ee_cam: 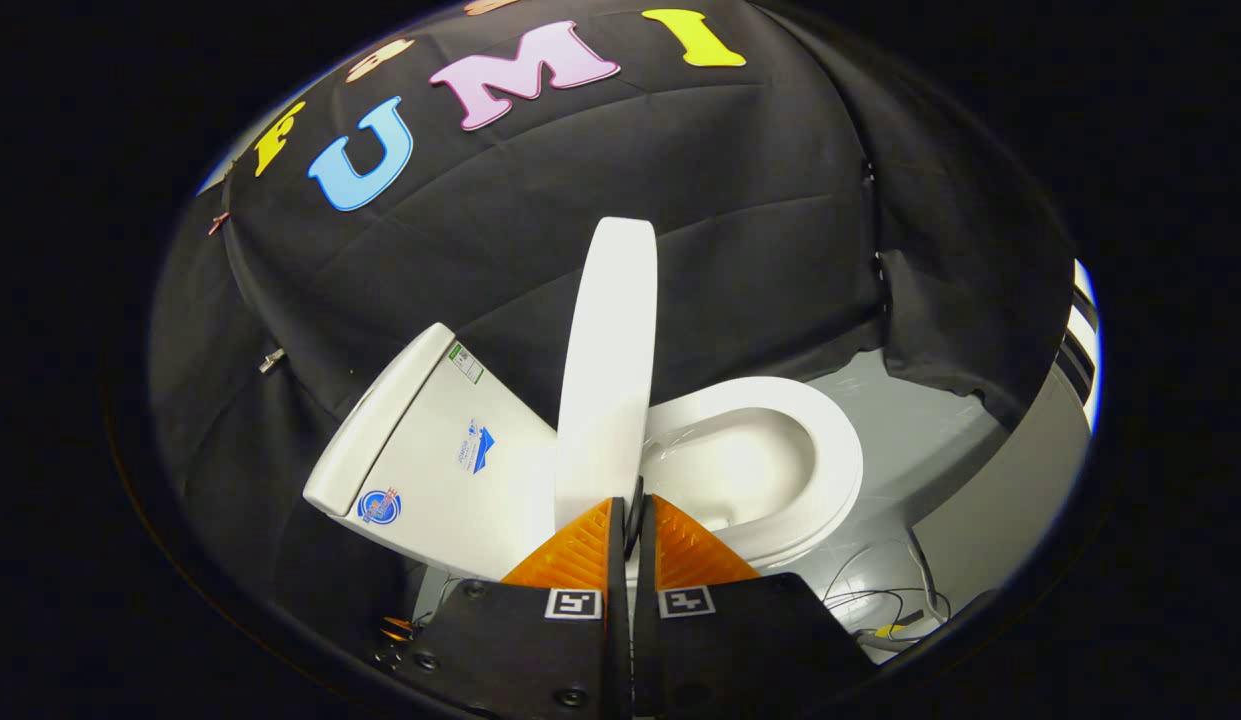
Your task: Open the toilet lid.
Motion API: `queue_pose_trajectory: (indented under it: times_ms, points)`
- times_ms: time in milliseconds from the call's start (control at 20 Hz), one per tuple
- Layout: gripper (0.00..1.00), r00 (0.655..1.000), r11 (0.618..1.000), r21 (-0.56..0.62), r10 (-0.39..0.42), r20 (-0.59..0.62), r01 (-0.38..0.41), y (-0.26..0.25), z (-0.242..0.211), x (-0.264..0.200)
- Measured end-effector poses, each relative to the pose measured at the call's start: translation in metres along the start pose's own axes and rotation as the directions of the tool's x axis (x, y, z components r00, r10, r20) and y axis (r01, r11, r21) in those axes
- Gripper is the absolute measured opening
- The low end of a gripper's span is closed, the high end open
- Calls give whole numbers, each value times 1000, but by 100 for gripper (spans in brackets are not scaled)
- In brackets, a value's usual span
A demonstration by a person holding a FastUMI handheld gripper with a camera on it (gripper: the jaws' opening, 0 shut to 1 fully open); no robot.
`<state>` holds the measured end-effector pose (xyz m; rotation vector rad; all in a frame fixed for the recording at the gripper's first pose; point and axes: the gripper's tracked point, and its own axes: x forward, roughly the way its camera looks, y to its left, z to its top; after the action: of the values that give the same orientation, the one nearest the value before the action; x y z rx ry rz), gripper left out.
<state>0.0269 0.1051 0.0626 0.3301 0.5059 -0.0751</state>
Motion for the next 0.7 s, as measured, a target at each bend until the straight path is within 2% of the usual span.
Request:
queue_pose_trajectory:
  times_ms: [300, 700]
  points:
    - [8, 1000, 998, -59, -7, 7, 7, 40, 2, -5]
    - [8, 998, 983, -171, -64, 10, 64, 85, -2, -9]
